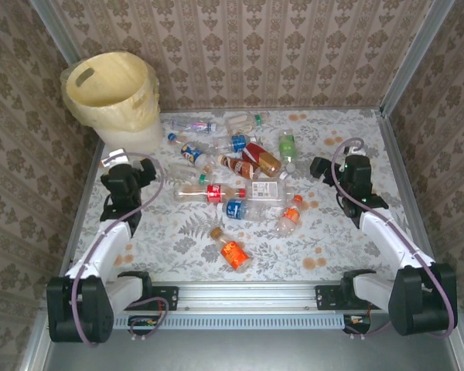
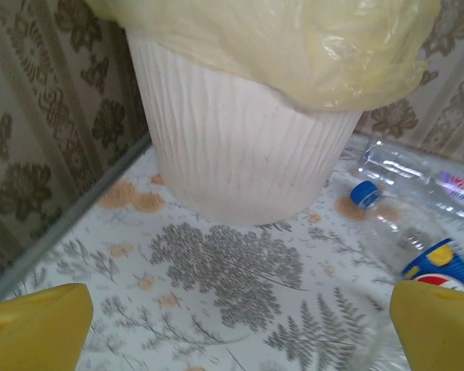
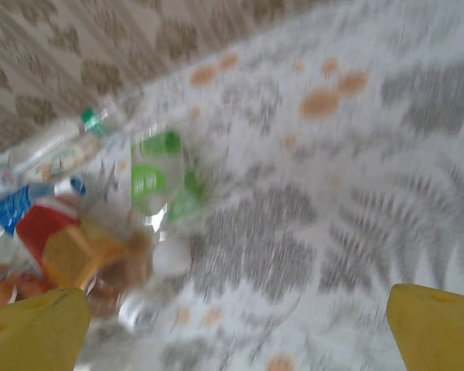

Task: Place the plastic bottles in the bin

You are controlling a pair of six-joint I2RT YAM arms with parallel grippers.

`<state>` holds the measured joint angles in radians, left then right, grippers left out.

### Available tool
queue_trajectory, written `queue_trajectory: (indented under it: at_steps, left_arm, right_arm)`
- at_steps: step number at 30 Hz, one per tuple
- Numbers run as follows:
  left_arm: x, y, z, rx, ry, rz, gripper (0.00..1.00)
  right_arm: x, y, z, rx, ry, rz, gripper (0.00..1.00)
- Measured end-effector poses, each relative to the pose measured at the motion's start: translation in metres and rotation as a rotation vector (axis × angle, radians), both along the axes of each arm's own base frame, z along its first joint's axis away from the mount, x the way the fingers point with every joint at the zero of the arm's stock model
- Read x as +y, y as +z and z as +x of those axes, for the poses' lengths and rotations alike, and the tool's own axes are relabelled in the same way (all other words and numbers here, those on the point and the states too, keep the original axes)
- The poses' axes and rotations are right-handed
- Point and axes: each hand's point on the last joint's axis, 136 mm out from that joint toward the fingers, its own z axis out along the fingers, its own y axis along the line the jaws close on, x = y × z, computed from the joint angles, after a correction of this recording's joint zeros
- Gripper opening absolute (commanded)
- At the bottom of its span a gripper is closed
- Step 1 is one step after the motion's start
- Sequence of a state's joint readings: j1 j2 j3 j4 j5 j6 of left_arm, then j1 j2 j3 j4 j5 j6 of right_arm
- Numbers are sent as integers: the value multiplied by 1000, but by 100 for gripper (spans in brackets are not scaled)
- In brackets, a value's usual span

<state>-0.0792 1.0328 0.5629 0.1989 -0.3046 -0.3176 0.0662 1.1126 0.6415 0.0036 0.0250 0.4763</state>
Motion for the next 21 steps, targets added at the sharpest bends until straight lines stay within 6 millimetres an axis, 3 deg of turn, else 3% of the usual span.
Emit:
queue_trajectory:
  at_steps: [6,14,21]
  left_arm:
    - [-12,-20,-15,110,12,-205,100]
    - [-34,-47,-17,225,-32,-369,100]
    - [-39,-48,-17,226,-38,-419,100]
  right_arm:
    - [43,-35,-41,213,33,126,100]
    - [93,-71,-94,397,81,130,99]
    - [114,-117,-123,579,111,71,94]
